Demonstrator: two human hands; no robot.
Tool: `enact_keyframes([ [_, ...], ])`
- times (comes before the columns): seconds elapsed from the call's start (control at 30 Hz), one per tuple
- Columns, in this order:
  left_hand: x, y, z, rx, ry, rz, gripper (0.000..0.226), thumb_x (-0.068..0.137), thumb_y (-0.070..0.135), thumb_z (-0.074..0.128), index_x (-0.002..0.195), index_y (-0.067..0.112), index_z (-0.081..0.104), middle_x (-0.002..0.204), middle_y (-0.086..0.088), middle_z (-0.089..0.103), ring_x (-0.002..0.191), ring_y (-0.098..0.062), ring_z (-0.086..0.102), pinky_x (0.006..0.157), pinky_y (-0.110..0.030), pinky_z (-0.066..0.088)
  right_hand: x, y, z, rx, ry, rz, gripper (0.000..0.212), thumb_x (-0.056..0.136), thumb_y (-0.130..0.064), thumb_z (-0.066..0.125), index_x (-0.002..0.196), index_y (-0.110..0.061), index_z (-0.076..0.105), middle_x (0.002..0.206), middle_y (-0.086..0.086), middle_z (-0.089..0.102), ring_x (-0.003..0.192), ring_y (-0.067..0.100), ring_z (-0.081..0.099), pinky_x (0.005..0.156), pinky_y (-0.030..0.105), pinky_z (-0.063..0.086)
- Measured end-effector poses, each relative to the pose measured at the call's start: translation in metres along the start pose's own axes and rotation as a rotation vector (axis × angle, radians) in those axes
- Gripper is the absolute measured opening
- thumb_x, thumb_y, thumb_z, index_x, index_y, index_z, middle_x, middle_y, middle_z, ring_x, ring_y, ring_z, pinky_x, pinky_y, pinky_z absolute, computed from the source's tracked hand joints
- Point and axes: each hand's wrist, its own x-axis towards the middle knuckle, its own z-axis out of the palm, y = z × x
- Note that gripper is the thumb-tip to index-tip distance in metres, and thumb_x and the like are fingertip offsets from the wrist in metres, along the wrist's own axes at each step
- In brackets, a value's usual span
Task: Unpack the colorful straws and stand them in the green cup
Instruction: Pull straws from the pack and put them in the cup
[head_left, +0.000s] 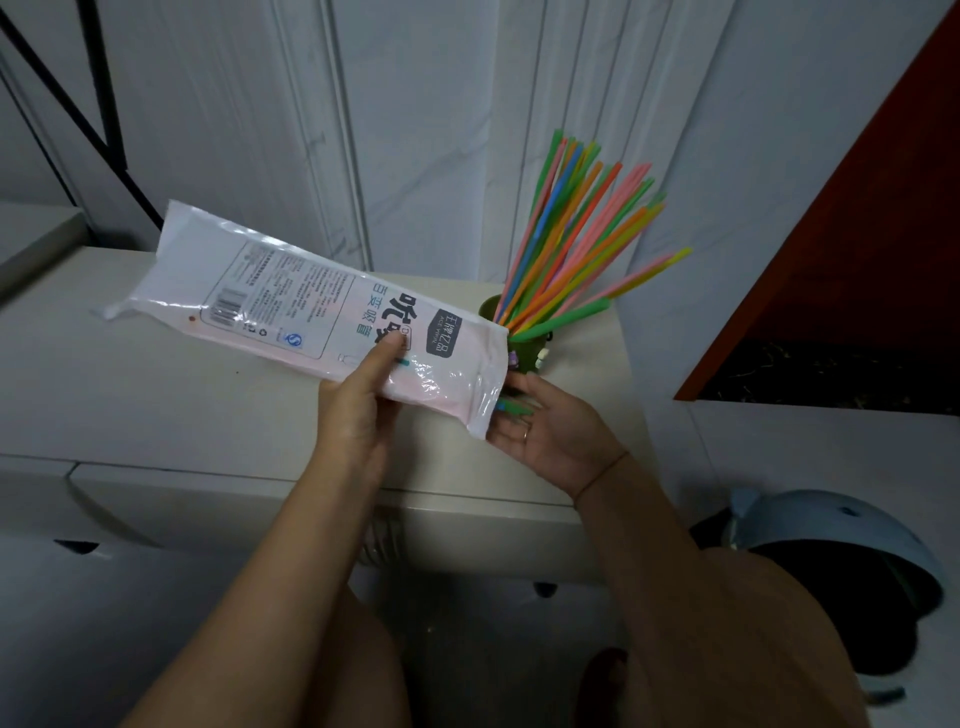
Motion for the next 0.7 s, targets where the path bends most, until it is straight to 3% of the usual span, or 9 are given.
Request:
enact_keyframes([
  [0.1, -0.004, 0.001, 0.002, 0.051, -0.064, 0.031, 0.046, 0.083, 0.000, 0.065, 0.126, 0.012, 0.057, 0.122, -0.011, 0.067, 0.113, -0.026, 0.063, 0.099, -0.045, 0.048, 0.000, 0.001, 0.002, -0.064, 0.057, -0.040, 0.022, 0.096, -0.028, 0.046, 0.107, -0.015, 0.060, 0.100, 0.008, 0.064, 0.089, 0.024, 0.061, 0.078, 0.036, 0.052],
  [0.23, -0.005, 0.000, 0.003, 0.041, -0.093, 0.036, 0.046, 0.081, 0.006, 0.067, 0.126, 0.013, 0.058, 0.120, -0.008, 0.068, 0.109, -0.023, 0.065, 0.096, -0.043, 0.050, -0.002, 0.003, 0.005, -0.153, 0.103, -0.068, 0.028, 0.099, -0.032, 0.039, 0.087, -0.018, 0.060, 0.068, -0.003, 0.067, 0.068, 0.018, 0.053, 0.059, 0.028, 0.043],
  [0.37, 0.000, 0.000, -0.006, -0.043, -0.056, 0.003, 0.033, 0.085, 0.007, 0.064, 0.116, 0.019, 0.063, 0.122, -0.007, 0.067, 0.114, -0.023, 0.062, 0.103, -0.047, 0.044, -0.002, 0.003, 0.006, -0.252, 0.069, -0.115, 0.024, 0.098, -0.030, 0.041, 0.089, -0.019, 0.061, 0.075, -0.004, 0.062, 0.053, 0.010, 0.046, 0.043, 0.017, 0.036],
  [0.57, 0.002, 0.000, -0.014, -0.027, 0.043, -0.103, 0.027, 0.083, 0.011, 0.069, 0.107, 0.022, 0.065, 0.113, -0.003, 0.072, 0.106, -0.020, 0.067, 0.098, -0.045, 0.049, -0.003, -0.011, 0.003, -0.197, 0.115, -0.418, 0.008, 0.089, -0.002, 0.055, 0.087, -0.001, 0.063, 0.072, 0.008, 0.059, 0.045, 0.005, 0.049, 0.044, 0.017, 0.043],
  [0.63, 0.003, 0.001, -0.016, -0.087, 0.093, -0.142, 0.028, 0.084, 0.008, 0.067, 0.108, 0.022, 0.063, 0.111, -0.005, 0.072, 0.104, -0.020, 0.068, 0.091, -0.041, 0.054, -0.006, -0.019, 0.000, -0.210, 0.156, -0.481, 0.013, 0.089, -0.002, 0.056, 0.079, -0.004, 0.063, 0.069, 0.008, 0.057, 0.044, 0.005, 0.049, 0.045, 0.016, 0.044],
  [0.7, 0.006, 0.004, -0.019, -0.155, 0.163, -0.177, 0.025, 0.085, 0.007, 0.065, 0.105, 0.021, 0.061, 0.097, -0.002, 0.075, 0.094, -0.017, 0.070, 0.073, -0.033, 0.060, -0.010, -0.028, -0.006, -0.241, 0.179, -0.529, 0.014, 0.089, -0.002, 0.056, 0.076, -0.004, 0.062, 0.066, 0.009, 0.053, 0.043, 0.004, 0.047, 0.043, 0.016, 0.042],
])
